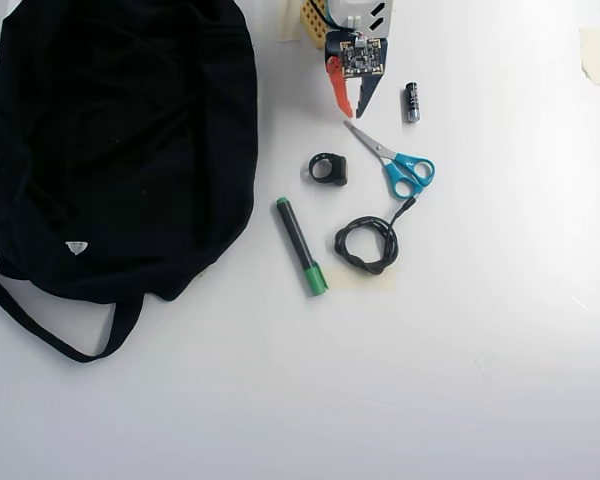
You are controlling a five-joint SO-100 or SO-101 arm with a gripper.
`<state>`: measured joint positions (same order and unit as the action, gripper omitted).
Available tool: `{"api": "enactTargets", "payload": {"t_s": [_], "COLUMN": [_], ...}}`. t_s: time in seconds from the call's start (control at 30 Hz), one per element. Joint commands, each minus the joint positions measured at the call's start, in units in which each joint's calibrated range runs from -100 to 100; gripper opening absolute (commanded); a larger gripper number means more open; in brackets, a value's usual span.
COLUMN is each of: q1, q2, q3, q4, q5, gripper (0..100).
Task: Put the cable into the black bag
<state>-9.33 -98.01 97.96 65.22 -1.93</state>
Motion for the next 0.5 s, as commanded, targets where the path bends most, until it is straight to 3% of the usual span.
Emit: {"api": "enactTargets", "payload": {"t_s": [0.0, 0.47], "q1": [-0.2, -0.2], "q2": [5.0, 24.5], "q3": [-4.2, -32.5], "q4": [-6.8, -19.7], "q5": [-0.1, -0.1], "gripper": [3, 3]}}
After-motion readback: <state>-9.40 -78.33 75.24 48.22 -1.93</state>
